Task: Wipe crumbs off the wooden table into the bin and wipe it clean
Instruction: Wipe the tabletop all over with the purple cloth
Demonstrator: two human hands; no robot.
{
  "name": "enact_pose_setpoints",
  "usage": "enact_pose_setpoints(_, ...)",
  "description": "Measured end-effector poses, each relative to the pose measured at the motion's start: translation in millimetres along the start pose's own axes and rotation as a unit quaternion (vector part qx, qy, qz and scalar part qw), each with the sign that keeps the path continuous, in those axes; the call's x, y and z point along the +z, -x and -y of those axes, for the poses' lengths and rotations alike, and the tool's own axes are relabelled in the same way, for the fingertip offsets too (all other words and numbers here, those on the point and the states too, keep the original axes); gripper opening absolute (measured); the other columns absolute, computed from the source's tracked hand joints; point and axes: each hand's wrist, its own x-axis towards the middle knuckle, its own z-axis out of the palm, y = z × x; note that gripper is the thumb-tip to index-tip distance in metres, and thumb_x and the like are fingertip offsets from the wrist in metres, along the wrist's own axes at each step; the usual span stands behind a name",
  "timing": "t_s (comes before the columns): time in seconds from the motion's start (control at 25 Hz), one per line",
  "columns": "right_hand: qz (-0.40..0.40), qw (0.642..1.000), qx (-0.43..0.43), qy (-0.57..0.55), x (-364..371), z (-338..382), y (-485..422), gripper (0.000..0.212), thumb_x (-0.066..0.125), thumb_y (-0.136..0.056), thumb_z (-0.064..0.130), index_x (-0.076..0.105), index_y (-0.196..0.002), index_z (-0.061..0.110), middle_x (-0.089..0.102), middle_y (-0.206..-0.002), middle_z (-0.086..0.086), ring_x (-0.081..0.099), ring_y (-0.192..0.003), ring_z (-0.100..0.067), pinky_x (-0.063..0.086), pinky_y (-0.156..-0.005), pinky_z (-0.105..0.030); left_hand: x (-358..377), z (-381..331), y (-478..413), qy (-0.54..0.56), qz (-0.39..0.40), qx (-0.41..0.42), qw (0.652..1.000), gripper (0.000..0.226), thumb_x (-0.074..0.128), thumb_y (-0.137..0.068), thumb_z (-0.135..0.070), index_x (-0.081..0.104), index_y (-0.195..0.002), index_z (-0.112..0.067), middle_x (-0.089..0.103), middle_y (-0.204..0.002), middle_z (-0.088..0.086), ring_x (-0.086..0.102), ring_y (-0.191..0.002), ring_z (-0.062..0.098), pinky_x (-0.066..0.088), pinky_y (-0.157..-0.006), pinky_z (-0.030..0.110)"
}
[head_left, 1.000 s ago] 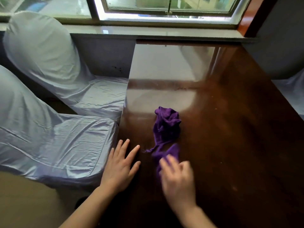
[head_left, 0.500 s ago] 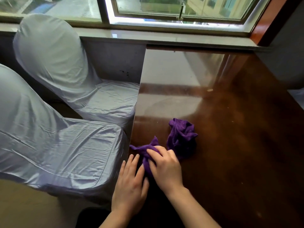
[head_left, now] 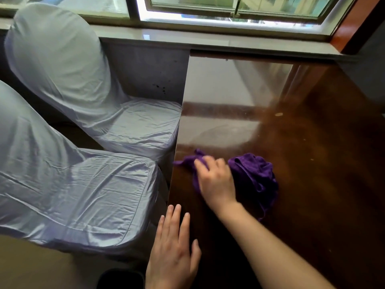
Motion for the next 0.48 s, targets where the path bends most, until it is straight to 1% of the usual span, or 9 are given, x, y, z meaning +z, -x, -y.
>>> enact_pose_setpoints(0.08,0.028,0.992,0.125,0.021,11,-26,-48,0.032,0.040,-0.098,0.015,0.057,-0.124,0.013,0.060,-0.121,-0.015,0.053,-0.100,-0.038,0.044,-0.082,-0.043,0,-1,0,-0.008,-0.007,-0.002,1.000,0.058,0.053,-0.073,-0.033,0.065,-0.119,-0.001,0.055,-0.135,0.024,0.048,-0.128,0.042,0.040,-0.099,0.051)
enact_pose_setpoints(0.16,0.039,0.967,0.252,0.004,25,-43,-91,0.032,0.039,-0.098,0.012,0.052,-0.126,0.007,0.056,-0.125,-0.020,0.048,-0.110,-0.041,0.041,-0.093,-0.043,3,0,-4,-0.013,-0.019,-0.003,1.000,0.058,0.054,-0.068,-0.034,0.068,-0.114,-0.002,0.058,-0.131,0.023,0.052,-0.123,0.043,0.041,-0.096,0.050)
enact_pose_setpoints(0.2,0.042,0.955,0.295,-0.009,32,-48,-109,0.031,0.039,-0.098,0.013,0.052,-0.126,0.006,0.055,-0.126,-0.021,0.047,-0.113,-0.041,0.039,-0.096,-0.043,6,1,-4,-0.021,-0.026,-0.002,0.999,0.058,0.054,-0.066,-0.035,0.069,-0.112,-0.003,0.060,-0.128,0.023,0.054,-0.120,0.043,0.040,-0.095,0.048)
enact_pose_setpoints(0.24,0.041,0.947,0.317,-0.021,36,-50,-126,0.030,0.041,-0.098,0.014,0.053,-0.124,0.007,0.055,-0.127,-0.021,0.046,-0.114,-0.041,0.038,-0.098,-0.042,9,2,-6,-0.029,-0.031,0.002,0.999,0.059,0.054,-0.064,-0.036,0.069,-0.111,-0.004,0.062,-0.125,0.024,0.056,-0.117,0.044,0.039,-0.093,0.047)
enact_pose_setpoints(0.28,0.035,0.947,0.317,-0.034,39,-50,-138,0.029,0.043,-0.098,0.017,0.055,-0.123,0.008,0.055,-0.126,-0.020,0.046,-0.114,-0.040,0.038,-0.097,-0.041,11,2,-6,-0.036,-0.037,0.008,0.999,0.060,0.055,-0.063,-0.037,0.068,-0.112,-0.006,0.063,-0.123,0.024,0.058,-0.115,0.044,0.039,-0.092,0.046)
enact_pose_setpoints(0.36,0.031,0.962,0.266,-0.053,41,-43,-148,0.027,0.044,-0.098,0.022,0.059,-0.119,0.014,0.058,-0.125,-0.016,0.046,-0.111,-0.038,0.037,-0.094,-0.039,15,4,-8,-0.046,-0.053,0.018,0.997,0.061,0.055,-0.061,-0.038,0.065,-0.112,-0.007,0.065,-0.121,0.024,0.059,-0.113,0.045,0.039,-0.092,0.046)
enact_pose_setpoints(0.4,0.043,0.973,0.219,-0.064,40,-34,-143,0.027,0.043,-0.098,0.025,0.060,-0.117,0.017,0.059,-0.124,-0.012,0.047,-0.108,-0.036,0.037,-0.092,-0.039,15,4,-8,-0.047,-0.053,0.019,0.997,0.061,0.055,-0.061,-0.038,0.066,-0.112,-0.007,0.065,-0.120,0.025,0.059,-0.112,0.045,0.040,-0.091,0.046)
enact_pose_setpoints(0.48,0.060,0.991,0.078,-0.088,35,-5,-109,0.026,0.043,-0.094,0.029,0.062,-0.112,0.023,0.063,-0.121,-0.005,0.052,-0.099,-0.032,0.040,-0.086,-0.041,12,3,-8,-0.043,-0.047,0.015,0.998,0.061,0.054,-0.061,-0.038,0.065,-0.112,-0.007,0.065,-0.119,0.025,0.061,-0.110,0.045,0.040,-0.090,0.046)
